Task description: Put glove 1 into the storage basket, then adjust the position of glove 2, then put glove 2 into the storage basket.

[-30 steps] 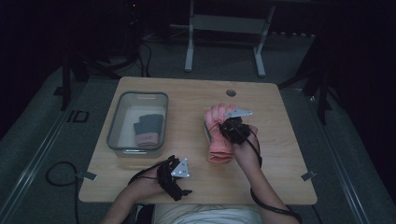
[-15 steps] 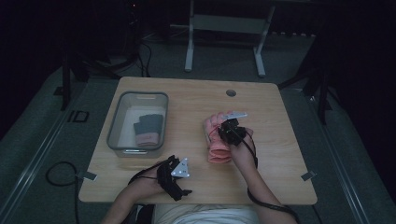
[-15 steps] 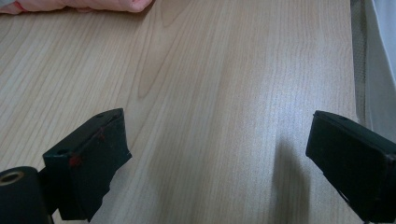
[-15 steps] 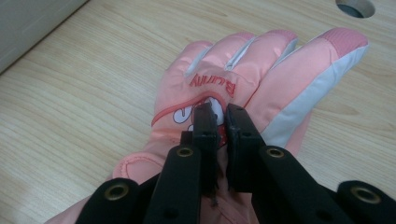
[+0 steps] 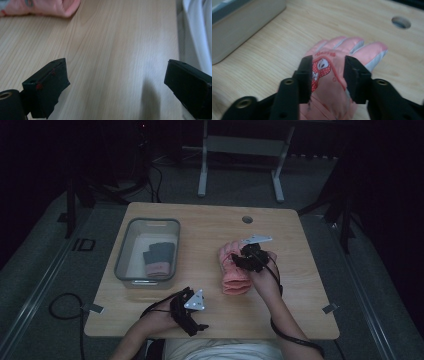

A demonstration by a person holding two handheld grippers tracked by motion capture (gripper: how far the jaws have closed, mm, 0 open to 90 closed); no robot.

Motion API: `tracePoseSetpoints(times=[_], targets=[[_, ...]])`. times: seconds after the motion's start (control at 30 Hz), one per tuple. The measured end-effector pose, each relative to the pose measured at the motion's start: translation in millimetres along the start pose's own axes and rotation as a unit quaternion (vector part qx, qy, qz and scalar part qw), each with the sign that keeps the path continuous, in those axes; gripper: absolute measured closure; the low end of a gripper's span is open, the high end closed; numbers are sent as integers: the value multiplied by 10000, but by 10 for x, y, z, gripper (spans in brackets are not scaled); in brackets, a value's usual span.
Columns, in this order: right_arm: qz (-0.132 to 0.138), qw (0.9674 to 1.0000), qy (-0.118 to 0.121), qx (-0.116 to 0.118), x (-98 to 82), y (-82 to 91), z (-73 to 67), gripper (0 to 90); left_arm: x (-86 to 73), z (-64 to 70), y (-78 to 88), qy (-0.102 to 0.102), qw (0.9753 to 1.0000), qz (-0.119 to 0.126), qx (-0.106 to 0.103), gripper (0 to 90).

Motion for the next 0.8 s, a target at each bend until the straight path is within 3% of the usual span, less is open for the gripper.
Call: tracePoseSetpoints(times=[0.2,0.33,0.4,0.57,0.8], targets=[[72,9991,395,95,33,196,55,613,120,-41,26,317,9990,232,203,47],[141,9994,299,70,9,300,132,622,136,-135,27,584,9967,234,509,48],[141,9994,291,88,1,309,142,616,135,-156,34,610,9961,188,606,48],[212,9989,392,115,-25,361,179,605,253,-191,111,1009,9907,464,782,48],[276,9982,504,151,-47,428,182,614,458,-261,215,1225,9862,563,958,48]])
Point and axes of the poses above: each handheld gripper's, and its own axes: y roughly backward along the jaws, x roughly out of its top, z roughly to its right, the point moved 6 cm from there along -y, roughly forward along the jaws, and after that the axes turned 13 degrees about x, right-handed, at the moved point
